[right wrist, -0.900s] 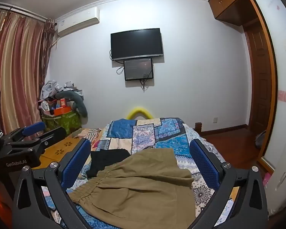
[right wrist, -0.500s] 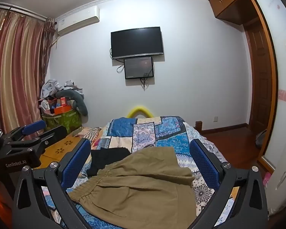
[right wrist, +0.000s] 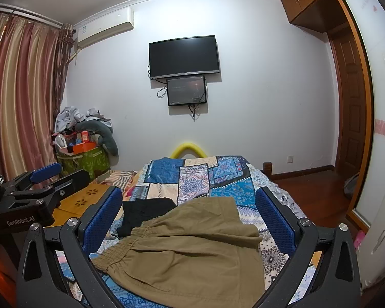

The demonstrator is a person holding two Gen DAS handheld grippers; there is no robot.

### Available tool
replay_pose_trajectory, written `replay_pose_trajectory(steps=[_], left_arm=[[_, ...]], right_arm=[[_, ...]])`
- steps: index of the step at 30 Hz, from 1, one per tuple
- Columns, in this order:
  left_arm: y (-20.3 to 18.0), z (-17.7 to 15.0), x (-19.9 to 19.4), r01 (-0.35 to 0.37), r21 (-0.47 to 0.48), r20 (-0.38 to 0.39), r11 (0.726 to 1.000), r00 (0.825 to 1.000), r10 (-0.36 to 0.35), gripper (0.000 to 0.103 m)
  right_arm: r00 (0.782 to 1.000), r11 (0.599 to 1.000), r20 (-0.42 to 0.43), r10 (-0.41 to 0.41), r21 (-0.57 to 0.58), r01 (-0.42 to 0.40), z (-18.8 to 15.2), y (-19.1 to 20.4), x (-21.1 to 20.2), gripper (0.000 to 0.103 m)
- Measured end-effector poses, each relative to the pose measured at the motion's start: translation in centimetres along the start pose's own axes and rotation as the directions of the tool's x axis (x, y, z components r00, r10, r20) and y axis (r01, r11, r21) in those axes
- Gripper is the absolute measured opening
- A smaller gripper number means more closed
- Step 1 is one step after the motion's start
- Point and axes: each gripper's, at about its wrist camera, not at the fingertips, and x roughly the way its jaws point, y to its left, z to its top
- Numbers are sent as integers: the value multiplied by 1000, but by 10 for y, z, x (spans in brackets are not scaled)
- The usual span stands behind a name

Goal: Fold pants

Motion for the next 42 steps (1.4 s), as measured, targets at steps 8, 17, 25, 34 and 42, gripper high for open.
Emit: replay_pose_trajectory(steps=[8,17,25,34,42], left_arm=[[1,-2,1,6,-8,-2,1000,1000,-6,103],[4,-2,4,6,-16,-8,1000,1000,-6,103],[6,-4,5,9,-24,-11,1000,1000,-9,103],[6,-4,4,5,-16,-9,1000,1000,-5,103],[5,-5,5,4,-16,-11,1000,1000,-4,103]], right_arm=[[1000,1000,-1,1,1,-1,0,0,2,103],[1000,1000,-3,-1,3,1,1,0,1,103],[1000,1000,-4,-2,5,3,-6,4,2,103],[1000,1000,-6,-3,8,3,-6,3,2,103],[1000,1000,-8,-4,12,4,-7,2,2,103]])
